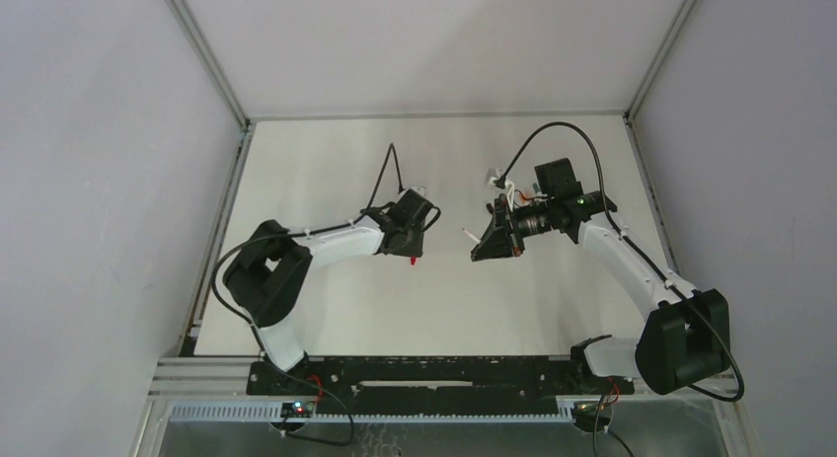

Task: Insert the pens into the pen caps
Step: Insert the pen into the pen cap.

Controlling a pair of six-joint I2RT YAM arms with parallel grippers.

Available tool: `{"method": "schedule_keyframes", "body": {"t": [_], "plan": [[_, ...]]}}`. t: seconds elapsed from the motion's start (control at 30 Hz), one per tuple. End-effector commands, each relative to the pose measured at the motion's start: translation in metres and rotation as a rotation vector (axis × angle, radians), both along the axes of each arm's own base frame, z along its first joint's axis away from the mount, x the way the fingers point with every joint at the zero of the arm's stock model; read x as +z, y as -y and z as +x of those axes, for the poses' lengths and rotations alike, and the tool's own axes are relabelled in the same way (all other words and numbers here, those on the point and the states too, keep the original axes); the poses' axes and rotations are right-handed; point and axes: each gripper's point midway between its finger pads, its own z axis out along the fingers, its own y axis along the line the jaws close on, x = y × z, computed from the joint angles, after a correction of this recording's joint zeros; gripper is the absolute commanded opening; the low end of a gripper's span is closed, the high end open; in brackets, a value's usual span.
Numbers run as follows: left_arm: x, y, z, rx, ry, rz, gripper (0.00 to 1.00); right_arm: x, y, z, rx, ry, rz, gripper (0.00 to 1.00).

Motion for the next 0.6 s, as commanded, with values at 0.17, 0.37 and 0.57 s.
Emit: {"method": "schedule_keyframes", "body": {"t": [0.17, 0.37, 0.57], "plan": [[0.005, 0.018, 0.005, -0.065, -0.015, -0.005, 0.36, 0.012, -0.003, 0.005, 0.013, 0.051, 0.019, 0.0], [-0.002, 0.017, 0.004, -0.066, -0.036, 0.018, 0.31, 0.013, -0.004, 0.005, 0.015, 0.051, 0.021, 0.0], [-0.005, 0.016, 0.005, -0.06, -0.045, 0.052, 0.29, 0.013, -0.003, 0.005, 0.014, 0.051, 0.022, 0.0]]}}
